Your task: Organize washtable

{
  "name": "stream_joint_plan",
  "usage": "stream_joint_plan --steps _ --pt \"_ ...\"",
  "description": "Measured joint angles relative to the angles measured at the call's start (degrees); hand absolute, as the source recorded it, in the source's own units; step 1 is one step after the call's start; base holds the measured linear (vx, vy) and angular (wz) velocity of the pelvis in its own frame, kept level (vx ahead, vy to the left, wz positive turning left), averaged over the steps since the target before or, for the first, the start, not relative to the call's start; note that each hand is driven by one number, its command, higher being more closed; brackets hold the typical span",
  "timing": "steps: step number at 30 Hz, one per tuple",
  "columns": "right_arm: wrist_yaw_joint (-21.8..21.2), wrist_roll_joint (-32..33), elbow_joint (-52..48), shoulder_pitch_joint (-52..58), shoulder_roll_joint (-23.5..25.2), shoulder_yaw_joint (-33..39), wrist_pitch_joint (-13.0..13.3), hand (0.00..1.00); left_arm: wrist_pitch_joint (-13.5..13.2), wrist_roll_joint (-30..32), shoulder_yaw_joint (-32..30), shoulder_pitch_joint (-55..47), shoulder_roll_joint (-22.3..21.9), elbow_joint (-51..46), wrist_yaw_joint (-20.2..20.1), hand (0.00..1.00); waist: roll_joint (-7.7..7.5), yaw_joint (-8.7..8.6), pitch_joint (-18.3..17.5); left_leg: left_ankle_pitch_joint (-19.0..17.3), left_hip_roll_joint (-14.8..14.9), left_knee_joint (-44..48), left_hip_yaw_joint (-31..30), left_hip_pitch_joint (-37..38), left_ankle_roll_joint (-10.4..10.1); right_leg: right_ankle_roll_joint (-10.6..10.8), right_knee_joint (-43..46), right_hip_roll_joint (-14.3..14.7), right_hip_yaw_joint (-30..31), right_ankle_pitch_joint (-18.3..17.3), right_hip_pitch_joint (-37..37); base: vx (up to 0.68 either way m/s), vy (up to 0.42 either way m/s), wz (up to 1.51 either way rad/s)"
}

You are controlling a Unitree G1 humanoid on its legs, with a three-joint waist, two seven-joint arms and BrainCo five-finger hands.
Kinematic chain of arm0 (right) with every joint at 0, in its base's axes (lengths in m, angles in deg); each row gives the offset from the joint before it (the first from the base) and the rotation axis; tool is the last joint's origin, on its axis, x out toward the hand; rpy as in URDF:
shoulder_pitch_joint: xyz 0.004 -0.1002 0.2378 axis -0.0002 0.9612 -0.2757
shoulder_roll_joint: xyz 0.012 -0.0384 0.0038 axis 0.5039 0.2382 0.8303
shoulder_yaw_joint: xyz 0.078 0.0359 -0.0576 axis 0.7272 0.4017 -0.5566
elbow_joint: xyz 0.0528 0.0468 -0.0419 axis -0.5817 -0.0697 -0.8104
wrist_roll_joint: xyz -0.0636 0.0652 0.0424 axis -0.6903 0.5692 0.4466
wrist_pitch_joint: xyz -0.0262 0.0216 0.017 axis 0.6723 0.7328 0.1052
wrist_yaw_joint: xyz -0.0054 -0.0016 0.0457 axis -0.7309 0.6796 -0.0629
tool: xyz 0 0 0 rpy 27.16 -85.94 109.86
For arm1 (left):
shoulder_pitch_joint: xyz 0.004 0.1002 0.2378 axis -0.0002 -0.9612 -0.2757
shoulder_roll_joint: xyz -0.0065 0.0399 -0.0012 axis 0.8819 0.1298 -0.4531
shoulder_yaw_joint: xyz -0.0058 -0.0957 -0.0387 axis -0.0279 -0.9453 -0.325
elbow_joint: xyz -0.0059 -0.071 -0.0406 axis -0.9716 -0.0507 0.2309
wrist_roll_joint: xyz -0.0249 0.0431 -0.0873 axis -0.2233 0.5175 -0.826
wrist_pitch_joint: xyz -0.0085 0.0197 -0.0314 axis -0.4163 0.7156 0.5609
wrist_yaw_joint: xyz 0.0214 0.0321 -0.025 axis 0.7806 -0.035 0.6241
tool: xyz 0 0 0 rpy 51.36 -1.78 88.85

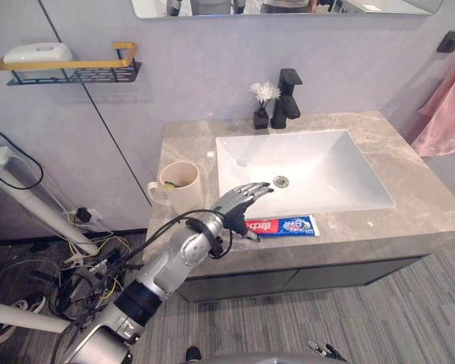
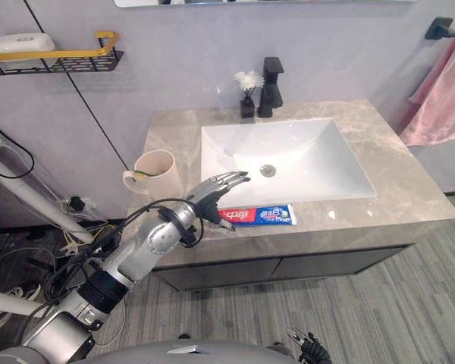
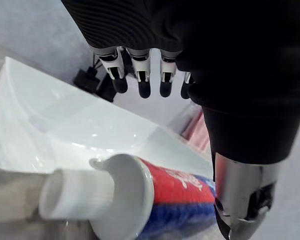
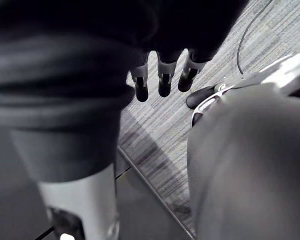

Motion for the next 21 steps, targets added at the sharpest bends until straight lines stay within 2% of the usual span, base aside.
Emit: stream_joint_plan --steps 9,10,21 --pt "0.04 0.00 -0.02 0.01 -0.03 -0.02 0.01 0.00 -0.10 -0.03 1.38 -0.11 -0.35 1.84 -0.41 0.00 0.16 -0.11 0.11 -0.16 0.03 -0.02 0.11 0.08 -0.03 0.04 -0.28 0.06 -0.10 0.05 0.20 0.00 0.000 0.00" --pt "0.07 0.00 -0.02 0.01 -0.03 -0.03 0.01 0.00 -0.10 -0.03 1.60 -0.29 -0.39 1.84 -0.54 1.00 0.17 -0.13 0.11 -0.19 0.02 -0.02 0.13 0.08 -0.03 0.07 -0.28 0.04 -0.10 0.06 0.20 0.00 0.000 0.00" --pt "0.63 0.00 -0.03 -0.12 -0.09 -0.06 0.01 0.00 -0.38 -1.09 3.47 -0.30 -1.70 2.71 -0.58 1.00 0.40 -0.21 0.25 -0.40 0.04 -0.03 0.33 0.08 -0.08 0.08 -0.32 0.05 0.07 0.06 0.08 0.00 0.000 0.00"
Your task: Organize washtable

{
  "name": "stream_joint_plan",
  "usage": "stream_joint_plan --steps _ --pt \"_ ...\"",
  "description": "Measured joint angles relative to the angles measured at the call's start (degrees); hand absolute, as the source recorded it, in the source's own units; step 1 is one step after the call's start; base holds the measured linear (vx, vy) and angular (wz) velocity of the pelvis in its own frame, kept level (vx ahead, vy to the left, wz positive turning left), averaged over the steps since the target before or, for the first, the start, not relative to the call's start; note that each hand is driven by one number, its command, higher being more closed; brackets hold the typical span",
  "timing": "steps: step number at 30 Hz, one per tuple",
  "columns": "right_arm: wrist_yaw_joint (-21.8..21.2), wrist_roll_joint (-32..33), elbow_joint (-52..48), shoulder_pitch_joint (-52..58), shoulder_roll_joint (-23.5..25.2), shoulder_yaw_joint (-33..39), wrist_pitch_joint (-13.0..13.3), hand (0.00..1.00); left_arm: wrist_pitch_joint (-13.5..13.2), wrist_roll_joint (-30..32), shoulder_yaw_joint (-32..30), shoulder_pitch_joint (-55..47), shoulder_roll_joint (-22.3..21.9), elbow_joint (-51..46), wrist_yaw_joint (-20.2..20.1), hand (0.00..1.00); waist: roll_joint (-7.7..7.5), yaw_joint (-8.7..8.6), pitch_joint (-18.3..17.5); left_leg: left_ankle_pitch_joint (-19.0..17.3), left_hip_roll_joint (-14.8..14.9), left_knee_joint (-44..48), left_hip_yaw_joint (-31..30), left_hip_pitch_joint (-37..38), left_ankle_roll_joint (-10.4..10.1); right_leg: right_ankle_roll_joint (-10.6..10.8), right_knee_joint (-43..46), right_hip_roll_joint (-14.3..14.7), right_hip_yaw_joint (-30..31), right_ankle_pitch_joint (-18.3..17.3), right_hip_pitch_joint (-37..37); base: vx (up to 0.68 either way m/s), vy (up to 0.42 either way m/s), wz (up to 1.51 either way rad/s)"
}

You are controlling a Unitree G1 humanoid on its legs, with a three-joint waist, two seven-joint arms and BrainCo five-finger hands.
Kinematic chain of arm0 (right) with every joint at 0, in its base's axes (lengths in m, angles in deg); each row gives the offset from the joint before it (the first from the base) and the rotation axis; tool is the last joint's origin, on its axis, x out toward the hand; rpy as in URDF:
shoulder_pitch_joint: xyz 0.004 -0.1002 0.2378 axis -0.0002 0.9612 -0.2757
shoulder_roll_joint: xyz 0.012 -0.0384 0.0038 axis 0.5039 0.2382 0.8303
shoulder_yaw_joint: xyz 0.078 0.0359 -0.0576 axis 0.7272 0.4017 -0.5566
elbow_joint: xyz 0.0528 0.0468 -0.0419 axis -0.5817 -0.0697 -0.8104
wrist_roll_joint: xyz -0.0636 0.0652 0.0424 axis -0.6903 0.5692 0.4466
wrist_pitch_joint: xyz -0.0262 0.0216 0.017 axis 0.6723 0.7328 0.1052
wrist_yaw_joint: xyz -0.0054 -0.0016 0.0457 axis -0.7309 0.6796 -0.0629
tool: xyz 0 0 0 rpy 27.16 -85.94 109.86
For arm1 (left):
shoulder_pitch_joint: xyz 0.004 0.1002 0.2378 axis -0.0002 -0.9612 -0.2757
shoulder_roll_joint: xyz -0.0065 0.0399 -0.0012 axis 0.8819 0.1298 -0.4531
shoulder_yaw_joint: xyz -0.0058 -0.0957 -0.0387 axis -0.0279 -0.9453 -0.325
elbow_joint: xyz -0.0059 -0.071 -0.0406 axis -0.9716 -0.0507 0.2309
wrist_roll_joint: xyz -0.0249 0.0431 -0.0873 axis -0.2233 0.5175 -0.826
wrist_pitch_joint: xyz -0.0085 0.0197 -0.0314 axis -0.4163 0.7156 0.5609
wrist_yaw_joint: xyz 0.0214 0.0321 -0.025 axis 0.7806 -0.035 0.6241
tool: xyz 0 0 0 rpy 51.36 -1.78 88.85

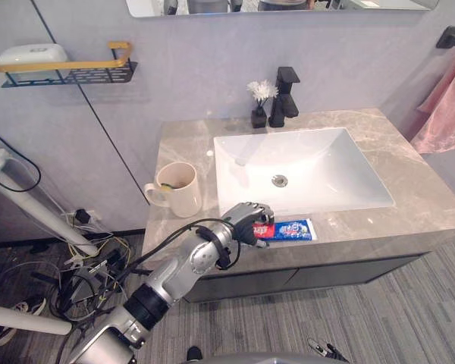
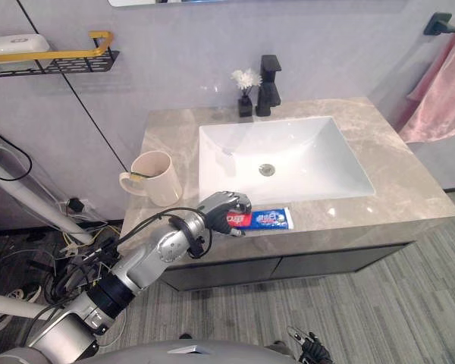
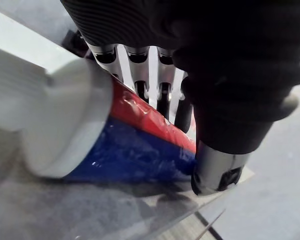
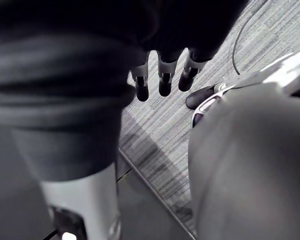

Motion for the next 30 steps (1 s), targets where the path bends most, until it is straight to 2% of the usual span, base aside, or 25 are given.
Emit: stream_joint_plan --steps 24,30 --pt "0.22 0.11 -0.10 -0.02 -0.27 -1.32 0.16 0.00 -0.27 0.24 -0.37 -0.01 -0.22 1.40 2.03 1.00 0.02 -0.02 -0.01 -0.06 0.01 0.00 0.46 0.10 -0.02 0.11 -0.02 -0.04 0.30 0.07 -0.13 0.00 0.000 0.00" --pt "0.54 7.05 -3.32 0.85 0.22 -2.45 0.51 0.00 -0.32 1.28 -0.36 -0.27 -0.21 1.16 3.71 1.00 0.05 -0.07 -0.01 -0.29 0.08 0.00 1.29 0.10 -0.05 0.13 -0.02 -0.05 1.07 0.11 -0.58 0.00 0.002 -0.06"
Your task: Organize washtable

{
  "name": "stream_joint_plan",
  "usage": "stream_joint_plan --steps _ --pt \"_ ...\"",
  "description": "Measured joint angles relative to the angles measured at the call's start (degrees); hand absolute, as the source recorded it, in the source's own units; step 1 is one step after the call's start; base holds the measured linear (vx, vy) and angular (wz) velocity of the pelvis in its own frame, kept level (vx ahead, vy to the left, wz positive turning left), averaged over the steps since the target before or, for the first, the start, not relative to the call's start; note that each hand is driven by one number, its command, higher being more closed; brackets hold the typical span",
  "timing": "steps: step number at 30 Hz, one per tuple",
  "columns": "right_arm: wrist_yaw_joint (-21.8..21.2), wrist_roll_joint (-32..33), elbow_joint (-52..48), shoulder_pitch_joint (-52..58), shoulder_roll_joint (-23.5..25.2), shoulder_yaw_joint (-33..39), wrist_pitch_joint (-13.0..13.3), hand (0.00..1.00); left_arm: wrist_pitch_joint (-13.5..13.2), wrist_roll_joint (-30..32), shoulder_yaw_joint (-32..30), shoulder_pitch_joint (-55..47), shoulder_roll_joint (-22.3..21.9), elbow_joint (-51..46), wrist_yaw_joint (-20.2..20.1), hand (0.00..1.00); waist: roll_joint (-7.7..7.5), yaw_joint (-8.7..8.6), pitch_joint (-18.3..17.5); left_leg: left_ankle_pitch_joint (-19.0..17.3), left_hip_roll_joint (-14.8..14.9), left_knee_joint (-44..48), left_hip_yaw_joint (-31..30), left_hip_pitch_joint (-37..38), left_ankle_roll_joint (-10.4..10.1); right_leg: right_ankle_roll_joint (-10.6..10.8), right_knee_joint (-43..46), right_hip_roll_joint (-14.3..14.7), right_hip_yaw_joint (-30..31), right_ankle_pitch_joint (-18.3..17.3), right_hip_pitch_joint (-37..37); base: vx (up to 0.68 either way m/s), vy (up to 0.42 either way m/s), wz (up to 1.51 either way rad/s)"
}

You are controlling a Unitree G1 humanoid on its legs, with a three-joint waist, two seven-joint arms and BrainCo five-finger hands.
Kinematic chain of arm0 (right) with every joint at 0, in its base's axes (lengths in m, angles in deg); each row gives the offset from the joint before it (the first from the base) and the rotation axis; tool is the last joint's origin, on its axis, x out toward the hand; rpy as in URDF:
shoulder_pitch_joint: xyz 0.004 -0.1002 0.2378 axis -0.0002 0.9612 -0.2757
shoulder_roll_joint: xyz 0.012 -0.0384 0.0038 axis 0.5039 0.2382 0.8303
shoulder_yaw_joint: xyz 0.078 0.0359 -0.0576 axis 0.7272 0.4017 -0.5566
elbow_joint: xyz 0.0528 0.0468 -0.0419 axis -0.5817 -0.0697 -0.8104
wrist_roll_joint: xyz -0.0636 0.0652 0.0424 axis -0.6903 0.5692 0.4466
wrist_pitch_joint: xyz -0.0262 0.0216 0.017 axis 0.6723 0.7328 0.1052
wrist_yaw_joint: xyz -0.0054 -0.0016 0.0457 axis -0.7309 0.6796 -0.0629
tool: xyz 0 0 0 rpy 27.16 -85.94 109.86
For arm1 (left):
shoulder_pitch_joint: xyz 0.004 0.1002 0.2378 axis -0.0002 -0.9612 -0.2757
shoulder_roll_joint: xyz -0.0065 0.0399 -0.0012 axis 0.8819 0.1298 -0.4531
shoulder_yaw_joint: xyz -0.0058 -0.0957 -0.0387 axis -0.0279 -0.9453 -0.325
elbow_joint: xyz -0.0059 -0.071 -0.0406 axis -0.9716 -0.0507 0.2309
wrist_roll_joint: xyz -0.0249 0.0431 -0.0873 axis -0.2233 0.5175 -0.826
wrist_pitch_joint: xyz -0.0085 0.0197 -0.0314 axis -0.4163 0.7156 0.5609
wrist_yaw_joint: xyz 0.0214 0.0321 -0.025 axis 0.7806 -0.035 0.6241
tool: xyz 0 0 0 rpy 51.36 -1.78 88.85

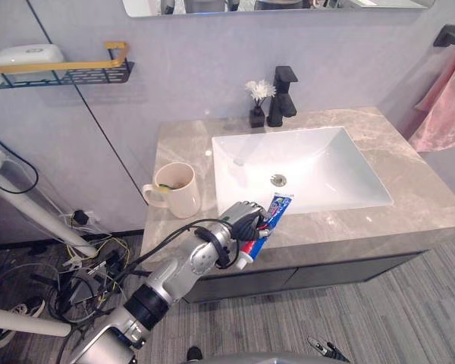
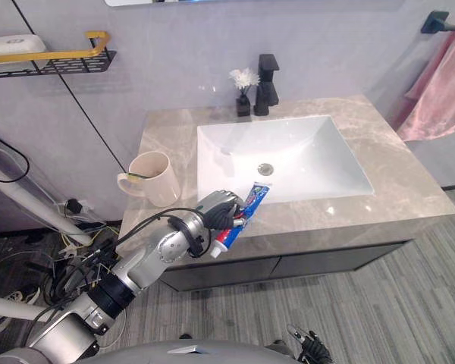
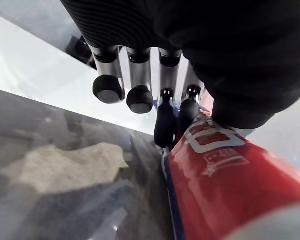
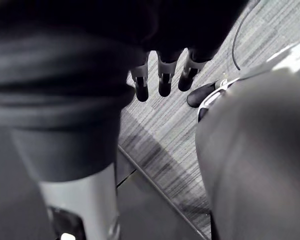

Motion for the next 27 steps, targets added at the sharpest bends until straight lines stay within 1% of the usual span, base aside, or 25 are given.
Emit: stream_joint_plan --steps 1,4,5,6,7,8,10,11,12,13,14,15,18,20,24,27 --pt "0.00 2.05 -3.16 0.94 0.36 -0.03 0.44 0.00 0.01 0.05 -0.01 -0.04 -0.21 -0.35 0.43 1.00 0.03 -0.02 -0.04 -0.08 0.03 0.01 0.52 -0.08 0.01 0.01 0.03 0.00 0.89 0.16 -0.40 0.02 0.009 -0.22" --pt "-0.03 4.41 -12.34 3.30 0.43 0.41 1.81 0.00 0.00 1.67 -0.36 -0.15 -0.58 -4.06 1.58 1.00 0.07 -0.04 -0.21 -0.13 0.05 0.49 2.62 -0.99 -0.01 -0.02 0.06 -0.09 3.08 0.85 -2.43 0.04 0.015 -0.33" --pt "-0.07 5.31 -16.43 4.67 0.40 0.64 2.16 0.00 -0.08 1.73 -0.44 -0.14 -1.32 -5.28 2.33 1.00 0.03 -0.04 -0.22 -0.11 0.05 0.59 3.55 -0.87 0.00 -0.03 0.32 -0.14 4.38 0.98 -3.06 0.03 0.017 -0.38" --pt "-0.08 6.48 -18.47 5.36 0.42 0.75 2.22 0.00 -0.11 1.91 -0.58 -0.14 -1.84 -5.84 2.66 1.00 0.01 -0.15 -0.24 -0.10 0.04 0.60 4.04 -0.75 0.00 -0.03 0.52 -0.19 4.84 0.98 -3.29 0.02 0.017 -0.40" --pt "-0.15 6.86 -22.56 6.74 0.54 1.11 2.40 0.00 -0.21 2.10 -0.93 -0.14 -2.83 -7.19 3.16 1.00 0.02 -0.36 -0.27 -0.10 0.06 0.60 4.90 -0.56 0.00 -0.04 0.94 -0.23 5.76 0.98 -3.89 0.00 0.013 -0.33" --pt "-0.29 8.49 -26.70 7.89 0.69 1.50 2.59 0.00 -0.69 2.10 -1.76 -0.13 -3.79 -8.63 3.31 1.00 0.02 -1.14 -0.27 -0.10 0.09 0.60 5.55 -0.52 0.00 -0.04 1.31 -0.24 6.48 0.98 -4.46 -0.01 0.017 -0.36" --pt "-0.73 8.88 -31.72 9.07 1.01 2.42 3.08 0.00 -1.30 2.11 -2.77 -0.01 -4.74 -9.92 4.10 1.00 0.02 -1.34 -0.29 -0.11 0.24 0.60 7.22 -0.24 0.00 -0.05 2.40 -0.19 8.39 0.98 -5.88 -0.03 0.020 -0.46" --pt "-0.88 9.33 -35.97 10.13 1.21 3.11 3.25 0.00 -1.44 2.12 -3.26 0.02 -4.93 -11.07 4.45 1.00 0.01 -1.52 -0.29 -0.12 0.25 0.60 8.39 0.10 -0.01 -0.16 2.87 -0.14 9.42 1.06 -6.54 -0.06 0.021 -0.60" --pt "-1.43 11.48 -41.97 11.89 1.54 3.57 3.51 0.00 -1.68 2.16 -4.06 0.02 -4.95 -12.63 4.57 1.00 0.05 -2.07 -0.32 -0.14 0.31 0.60 9.44 0.49 0.00 -0.31 3.38 -0.01 10.55 1.18 -7.02 -0.05 0.012 -0.43" --pt "-1.54 11.79 -43.11 12.21 1.68 3.70 3.60 0.00 -1.69 2.17 -4.26 0.02 -4.97 -12.90 4.58 1.00 0.05 -2.20 -0.32 -0.14 0.33 0.59 9.58 0.62 0.00 -0.31 3.52 0.01 10.70 1.19 -7.05 -0.07 0.017 -0.32" --pt "-2.15 13.60 -48.15 13.70 2.27 4.18 3.83 0.00 -1.75 2.18 -5.11 0.02 -5.03 -13.91 4.71 1.00 0.19 -2.58 -0.40 -0.78 0.63 0.58 10.06 1.22 -0.15 -0.32 3.89 0.34 11.35 1.19 -7.08 -0.08 0.020 -0.31" --pt "-3.78 15.61 -53.61 15.21 3.01 5.00 4.36 0.00 -2.00 2.22 -6.20 0.00 -5.02 -15.15 4.79 1.00 0.15 -2.60 -0.67 -0.95 0.83 0.56 10.99 1.71 -0.19 -0.49 4.14 0.56 12.20 1.30 -7.30 -0.10 0.022 -0.33" --pt "-5.52 17.93 -60.95 16.45 3.10 5.98 4.89 0.00 -2.36 2.27 -7.57 0.01 -5.14 -17.38 5.09 1.00 0.42 -2.68 -1.01 -1.47 0.83 0.38 11.34 1.52 -0.50 -0.56 4.23 0.60 12.70 1.42 -8.06 -0.08 0.017 -0.18" --pt "-7.42 19.52 -68.64 17.44 2.98 6.21 5.47 0.00 -3.46 2.51 -8.75 0.01 -5.12 -19.62 5.21 1.00 0.96 -2.53 -1.36 -1.42 0.85 0.08 12.29 1.47 -0.55 -0.52 4.25 0.70 13.58 1.54 -8.71 -0.07 0.013 -0.18" --pt "-10.36 23.33 -76.01 17.42 2.29 2.89 5.79 0.00 -4.47 3.62 -9.37 0.18 -4.66 -21.76 5.44 1.00 1.66 -2.41 -2.17 -0.91 0.86 0.37 12.09 1.47 -0.23 -0.49 4.26 0.74 13.62 2.01 -8.77 -0.01 0.002 -0.02" --pt "-12.36 26.89 -80.08 16.98 -0.23 -4.20 5.20 0.00 -4.87 4.11 -9.35 1.39 -3.71 -21.97 5.50 1.00 1.77 -1.87 -2.29 -0.62 0.85 0.56 11.40 1.19 -0.13 -0.45 4.26 0.76 13.36 2.26 -8.71 0.01 0.003 0.08"
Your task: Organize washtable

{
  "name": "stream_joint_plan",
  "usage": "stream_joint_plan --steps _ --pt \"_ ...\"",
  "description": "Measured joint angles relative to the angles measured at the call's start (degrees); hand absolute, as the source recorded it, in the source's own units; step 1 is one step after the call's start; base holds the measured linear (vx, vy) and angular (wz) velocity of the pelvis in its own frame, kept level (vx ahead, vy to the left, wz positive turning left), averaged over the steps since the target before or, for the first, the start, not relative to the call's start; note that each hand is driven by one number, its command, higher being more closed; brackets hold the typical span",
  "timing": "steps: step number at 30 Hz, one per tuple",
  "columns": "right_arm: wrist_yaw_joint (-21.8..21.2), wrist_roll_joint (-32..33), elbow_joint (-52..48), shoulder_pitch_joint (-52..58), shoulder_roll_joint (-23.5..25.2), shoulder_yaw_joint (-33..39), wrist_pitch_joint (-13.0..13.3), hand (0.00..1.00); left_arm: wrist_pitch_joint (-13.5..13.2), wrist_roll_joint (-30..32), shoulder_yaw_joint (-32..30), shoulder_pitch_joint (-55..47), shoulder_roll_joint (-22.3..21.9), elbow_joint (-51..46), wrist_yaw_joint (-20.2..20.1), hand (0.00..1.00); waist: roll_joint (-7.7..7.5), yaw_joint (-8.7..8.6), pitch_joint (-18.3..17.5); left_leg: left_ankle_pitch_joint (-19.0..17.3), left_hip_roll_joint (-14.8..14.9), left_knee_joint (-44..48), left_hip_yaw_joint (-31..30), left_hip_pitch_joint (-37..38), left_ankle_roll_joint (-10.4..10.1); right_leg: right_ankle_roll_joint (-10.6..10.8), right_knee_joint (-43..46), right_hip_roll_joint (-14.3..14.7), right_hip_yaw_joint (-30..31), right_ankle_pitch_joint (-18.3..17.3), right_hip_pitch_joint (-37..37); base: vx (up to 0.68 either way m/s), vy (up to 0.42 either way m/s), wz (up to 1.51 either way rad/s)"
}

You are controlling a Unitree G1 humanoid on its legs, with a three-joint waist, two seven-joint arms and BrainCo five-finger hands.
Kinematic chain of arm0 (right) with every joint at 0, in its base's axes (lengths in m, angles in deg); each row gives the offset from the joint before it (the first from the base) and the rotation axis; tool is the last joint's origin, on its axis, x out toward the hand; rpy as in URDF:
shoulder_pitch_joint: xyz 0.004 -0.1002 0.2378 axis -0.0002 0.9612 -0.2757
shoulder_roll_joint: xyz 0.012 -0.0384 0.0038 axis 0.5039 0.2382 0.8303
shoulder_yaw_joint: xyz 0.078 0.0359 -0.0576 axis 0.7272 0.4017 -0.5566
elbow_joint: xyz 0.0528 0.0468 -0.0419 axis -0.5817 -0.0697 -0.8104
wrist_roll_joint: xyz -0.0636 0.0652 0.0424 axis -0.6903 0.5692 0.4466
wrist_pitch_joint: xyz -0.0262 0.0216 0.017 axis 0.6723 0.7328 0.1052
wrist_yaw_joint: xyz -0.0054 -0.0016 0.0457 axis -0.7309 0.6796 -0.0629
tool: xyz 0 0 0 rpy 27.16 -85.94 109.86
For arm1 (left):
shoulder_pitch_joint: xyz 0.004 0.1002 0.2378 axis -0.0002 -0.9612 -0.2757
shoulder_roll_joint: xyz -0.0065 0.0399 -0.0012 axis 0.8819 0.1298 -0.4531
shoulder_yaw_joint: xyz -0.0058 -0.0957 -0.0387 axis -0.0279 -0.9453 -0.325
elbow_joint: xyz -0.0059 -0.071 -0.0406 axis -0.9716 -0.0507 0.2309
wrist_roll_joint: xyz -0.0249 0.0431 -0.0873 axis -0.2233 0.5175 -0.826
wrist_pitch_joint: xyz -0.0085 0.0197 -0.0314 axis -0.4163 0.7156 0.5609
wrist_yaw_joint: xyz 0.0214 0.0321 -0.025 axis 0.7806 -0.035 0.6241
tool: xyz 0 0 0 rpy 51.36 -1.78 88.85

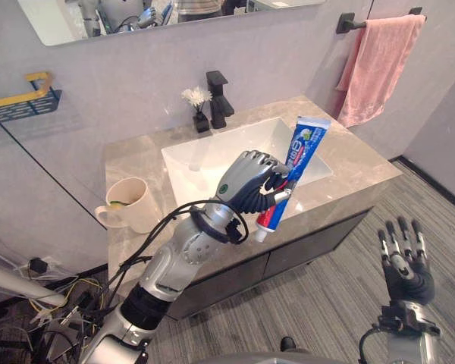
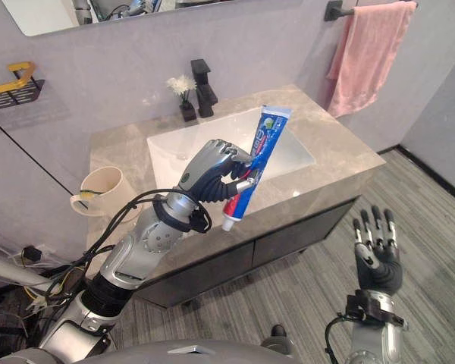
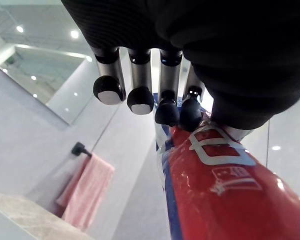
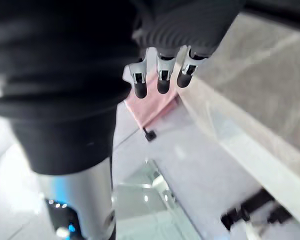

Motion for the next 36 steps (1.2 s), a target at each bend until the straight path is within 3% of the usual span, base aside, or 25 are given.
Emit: stream_joint_plan --steps 2,7,16,36 --pt "-1.29 2.08 -1.61 -2.22 -2.84 -6.91 -1.14 0.00 -0.30 0.28 0.03 2.12 1.18 0.01 0.34 1.00 -0.29 0.78 -0.15 0.14 -0.01 0.00 -0.73 -0.20 0.06 0.01 -0.01 -0.02 -0.55 0.03 0.25 0.00 -0.005 0.15" --pt "-2.36 4.49 -1.83 -9.65 -6.39 -13.72 -2.44 0.00 -0.79 0.31 0.22 3.32 2.18 0.25 1.93 1.00 -0.77 1.84 -0.49 0.66 -0.06 -0.05 -3.50 -0.41 0.26 -0.01 -0.26 -0.24 -3.35 0.00 2.01 0.00 -0.006 0.26" --pt "0.16 11.12 3.34 -19.27 -10.14 -18.37 -2.36 0.00 -1.07 0.31 3.29 3.35 3.75 2.05 3.36 1.00 -0.74 2.71 -0.84 2.08 -0.05 -0.57 -6.11 -1.28 0.47 -0.12 -0.25 -0.31 -5.88 -0.06 2.83 -0.04 -0.003 0.16" --pt "1.85 13.42 9.87 -27.56 -13.92 -22.11 -1.81 0.00 -2.90 -0.86 9.99 3.05 4.15 4.27 2.27 1.00 -0.79 3.77 -3.21 3.38 0.10 -0.60 -8.30 -2.35 0.49 -0.40 -0.61 -0.26 -7.95 -0.06 2.94 -0.01 -0.001 0.05"
